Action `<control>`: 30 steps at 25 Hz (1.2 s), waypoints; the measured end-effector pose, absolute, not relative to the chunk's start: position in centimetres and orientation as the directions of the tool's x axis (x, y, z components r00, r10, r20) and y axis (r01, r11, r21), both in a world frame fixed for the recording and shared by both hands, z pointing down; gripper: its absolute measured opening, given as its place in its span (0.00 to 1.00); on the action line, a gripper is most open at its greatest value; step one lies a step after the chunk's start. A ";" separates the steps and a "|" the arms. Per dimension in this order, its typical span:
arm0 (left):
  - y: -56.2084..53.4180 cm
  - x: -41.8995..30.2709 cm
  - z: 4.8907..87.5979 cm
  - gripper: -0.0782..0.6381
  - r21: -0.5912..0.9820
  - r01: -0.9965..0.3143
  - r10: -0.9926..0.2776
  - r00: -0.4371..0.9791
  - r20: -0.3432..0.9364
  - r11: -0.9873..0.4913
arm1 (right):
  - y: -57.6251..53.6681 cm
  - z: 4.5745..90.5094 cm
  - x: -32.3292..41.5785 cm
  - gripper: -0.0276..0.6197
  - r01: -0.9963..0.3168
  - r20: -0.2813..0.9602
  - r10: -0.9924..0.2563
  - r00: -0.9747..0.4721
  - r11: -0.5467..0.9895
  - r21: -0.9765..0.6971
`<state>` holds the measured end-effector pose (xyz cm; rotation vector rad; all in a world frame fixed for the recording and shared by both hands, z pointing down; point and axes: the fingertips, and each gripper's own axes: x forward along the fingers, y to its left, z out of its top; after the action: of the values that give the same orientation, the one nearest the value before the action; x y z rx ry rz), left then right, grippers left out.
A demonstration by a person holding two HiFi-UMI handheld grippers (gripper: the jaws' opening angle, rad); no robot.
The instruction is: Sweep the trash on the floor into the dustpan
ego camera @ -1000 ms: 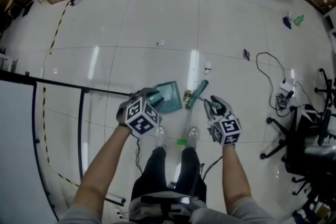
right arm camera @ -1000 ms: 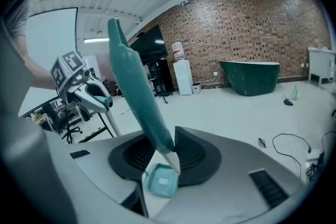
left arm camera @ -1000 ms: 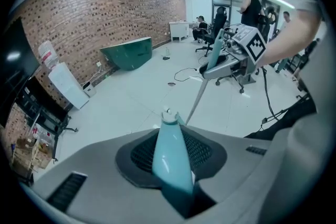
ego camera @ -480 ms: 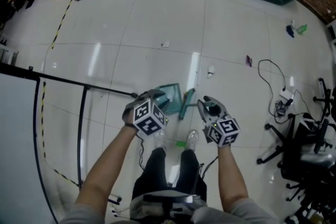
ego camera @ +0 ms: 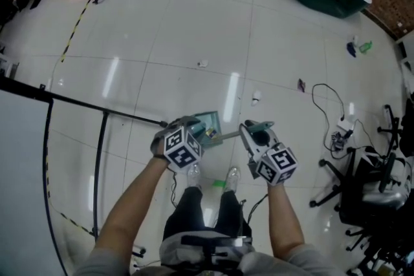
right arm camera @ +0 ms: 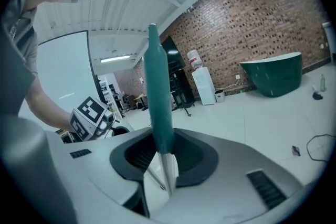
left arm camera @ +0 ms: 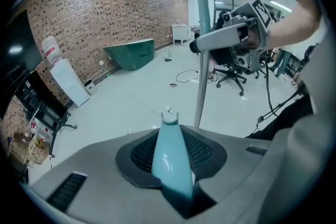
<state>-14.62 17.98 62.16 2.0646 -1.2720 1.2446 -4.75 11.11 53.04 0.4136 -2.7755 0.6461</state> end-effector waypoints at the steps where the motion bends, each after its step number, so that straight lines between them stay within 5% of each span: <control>1: 18.1 -15.1 62.1 0.26 -0.097 -0.865 -0.495 0.186 0.849 -0.492 | 10.8 52.1 -5.0 0.18 -0.332 0.305 -0.224 -0.926 0.866 -0.373; 12: 16.3 -23.2 59.6 0.26 -0.040 -0.941 -0.594 0.178 0.784 -0.336 | 4.0 45.1 -8.8 0.17 -0.379 0.292 -0.321 -0.901 0.910 -0.167; 30: 3.4 -37.6 56.7 0.26 -0.162 -0.985 -0.628 -0.092 0.773 -0.055 | -12.3 45.5 -20.0 0.17 -0.320 0.314 -0.277 -0.908 0.943 -0.095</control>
<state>-37.61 3.36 56.66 1.7140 -1.7537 0.9967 -20.03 -12.30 45.47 0.4403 -2.7991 0.2076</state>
